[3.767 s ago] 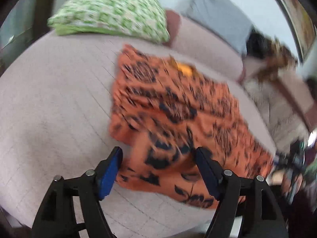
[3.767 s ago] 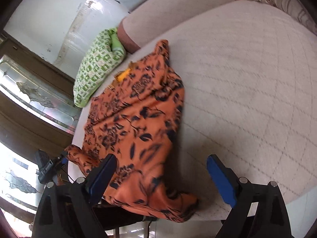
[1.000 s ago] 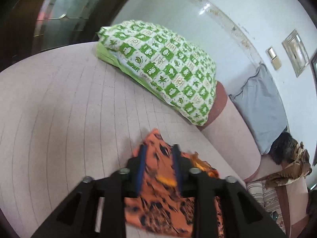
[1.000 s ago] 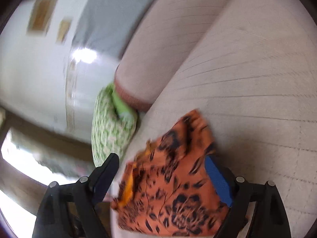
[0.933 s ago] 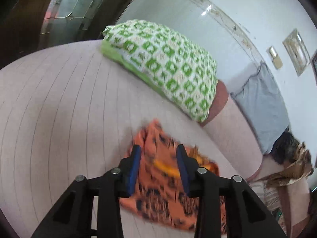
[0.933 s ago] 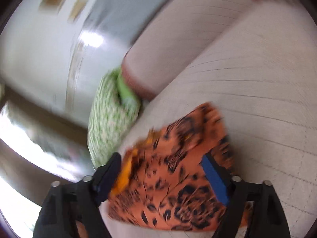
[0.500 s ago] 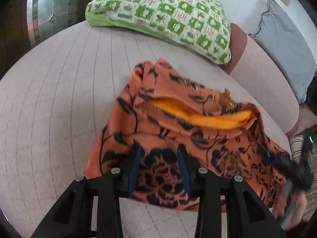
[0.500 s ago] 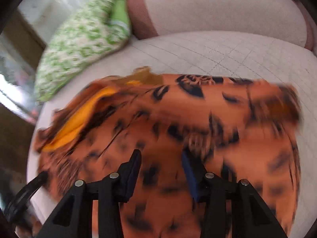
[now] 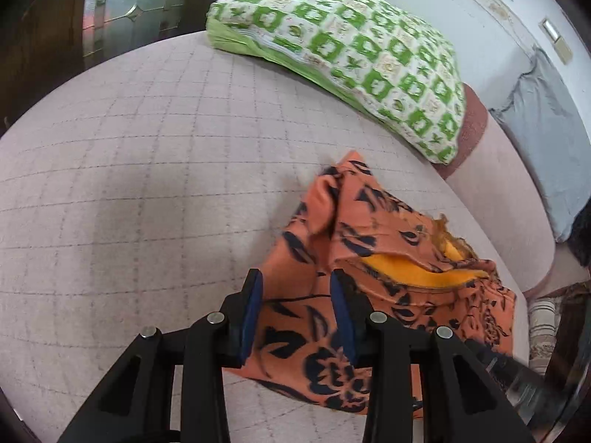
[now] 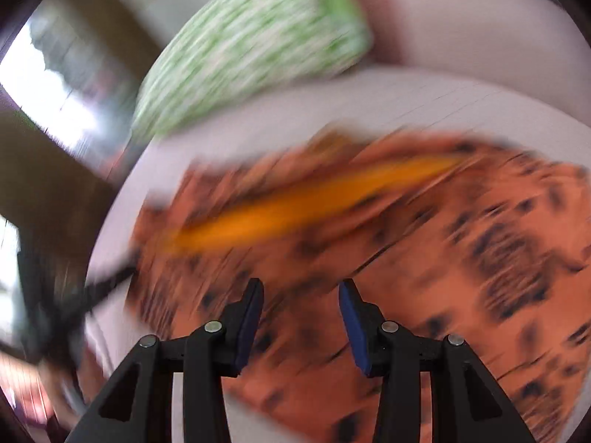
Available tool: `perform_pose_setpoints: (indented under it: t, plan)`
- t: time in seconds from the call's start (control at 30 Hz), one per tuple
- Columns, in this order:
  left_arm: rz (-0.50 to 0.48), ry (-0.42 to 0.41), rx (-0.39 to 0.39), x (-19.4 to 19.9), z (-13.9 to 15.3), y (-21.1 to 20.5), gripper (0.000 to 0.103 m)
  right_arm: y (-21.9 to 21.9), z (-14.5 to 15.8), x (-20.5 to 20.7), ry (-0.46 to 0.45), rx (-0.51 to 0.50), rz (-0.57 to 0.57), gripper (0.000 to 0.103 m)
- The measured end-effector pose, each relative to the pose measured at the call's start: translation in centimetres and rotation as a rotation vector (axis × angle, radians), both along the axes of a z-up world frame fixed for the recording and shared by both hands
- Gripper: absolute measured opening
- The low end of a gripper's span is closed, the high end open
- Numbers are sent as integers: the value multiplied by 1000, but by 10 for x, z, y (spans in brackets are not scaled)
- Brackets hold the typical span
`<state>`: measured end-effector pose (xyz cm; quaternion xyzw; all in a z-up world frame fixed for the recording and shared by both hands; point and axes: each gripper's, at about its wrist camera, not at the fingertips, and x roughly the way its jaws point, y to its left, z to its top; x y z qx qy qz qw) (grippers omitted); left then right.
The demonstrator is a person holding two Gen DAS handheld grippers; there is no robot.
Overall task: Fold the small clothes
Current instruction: 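Lay the folded blouse flat and release it from both tools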
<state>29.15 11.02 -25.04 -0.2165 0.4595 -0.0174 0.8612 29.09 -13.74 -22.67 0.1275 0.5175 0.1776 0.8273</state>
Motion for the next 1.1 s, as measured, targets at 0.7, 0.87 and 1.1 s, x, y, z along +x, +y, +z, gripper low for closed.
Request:
perform_pose_setpoints:
  t: [0.7,0.87,1.1]
  plan:
    - [-52,15,46,5,-5,-7,39,16,31,45,-226,-21,-238,52]
    - [-82,101,193,8,-25,-31,50,-38,24,-39,-210,-74,-288,52]
    - [-69,47,288,-9,-9,-46,51,-113,-54,-102,37,-36,-440,41]
